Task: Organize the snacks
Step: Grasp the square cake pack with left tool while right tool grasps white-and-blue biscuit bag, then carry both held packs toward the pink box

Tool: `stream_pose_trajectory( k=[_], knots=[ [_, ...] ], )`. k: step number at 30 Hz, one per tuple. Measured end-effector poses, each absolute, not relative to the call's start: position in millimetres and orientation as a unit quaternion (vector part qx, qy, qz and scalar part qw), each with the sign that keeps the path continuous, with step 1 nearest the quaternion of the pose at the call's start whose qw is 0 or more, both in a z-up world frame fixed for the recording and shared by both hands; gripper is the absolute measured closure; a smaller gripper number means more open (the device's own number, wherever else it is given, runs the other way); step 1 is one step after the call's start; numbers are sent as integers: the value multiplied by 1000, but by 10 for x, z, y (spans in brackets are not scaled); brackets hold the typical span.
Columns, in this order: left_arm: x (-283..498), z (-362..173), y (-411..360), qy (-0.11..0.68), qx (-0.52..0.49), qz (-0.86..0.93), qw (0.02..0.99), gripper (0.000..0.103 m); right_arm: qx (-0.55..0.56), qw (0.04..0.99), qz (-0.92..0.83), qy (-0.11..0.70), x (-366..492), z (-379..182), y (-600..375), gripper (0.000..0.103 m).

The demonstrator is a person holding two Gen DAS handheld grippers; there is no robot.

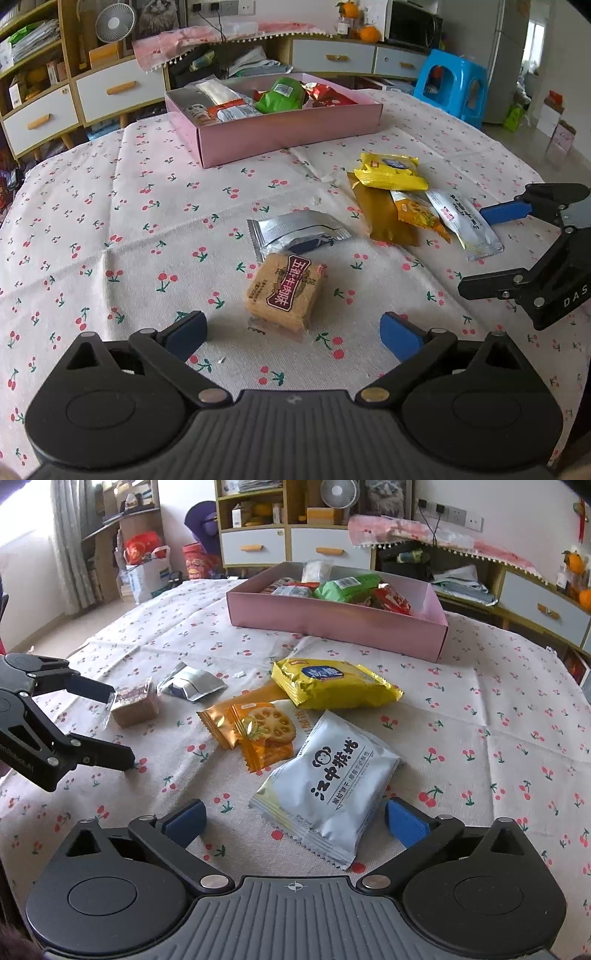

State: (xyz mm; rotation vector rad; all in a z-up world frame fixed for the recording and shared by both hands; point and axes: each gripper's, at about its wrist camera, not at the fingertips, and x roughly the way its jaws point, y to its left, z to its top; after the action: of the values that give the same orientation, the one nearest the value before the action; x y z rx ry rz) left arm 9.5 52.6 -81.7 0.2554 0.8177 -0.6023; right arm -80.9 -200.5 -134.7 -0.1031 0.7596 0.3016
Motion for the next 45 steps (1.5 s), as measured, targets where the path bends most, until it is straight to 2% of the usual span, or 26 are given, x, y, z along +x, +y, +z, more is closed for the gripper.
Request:
stream_pose_trajectory(
  k=[7,10,15,20,27,29,33,35,38,45],
  knots=[
    [134,-796,546,394,119,-281,867,13,-57,909,144,388,-751,-1321,-1979,0],
    [143,-780,560,394,116,-274,870,19,-57,904,145,398,-713,-1307,-1979,0],
    [188,-731,599,400,98,-267,871,40,-39,907,134,398,-669,-1280,-2059,1],
    [223,-706,613,404,85,-267,871,51,1,908,125,400,-608,-1227,-2179,5],
    [220,-688,606,403,84,-270,870,55,-16,908,119,402,-596,-1226,-2152,17],
    [221,-684,604,404,82,-271,870,55,-16,908,117,403,-595,-1214,-2156,26],
    [221,-668,592,406,79,-274,868,58,-2,905,115,409,-566,-1182,-2215,34],
    [219,-660,586,406,80,-274,868,59,1,904,109,413,-549,-1168,-2245,44],
    [225,-653,575,408,80,-273,868,64,15,902,113,417,-537,-1138,-2297,45],
    [267,-600,585,415,63,-264,868,65,29,899,111,422,-526,-1054,-2339,46]
  ],
)
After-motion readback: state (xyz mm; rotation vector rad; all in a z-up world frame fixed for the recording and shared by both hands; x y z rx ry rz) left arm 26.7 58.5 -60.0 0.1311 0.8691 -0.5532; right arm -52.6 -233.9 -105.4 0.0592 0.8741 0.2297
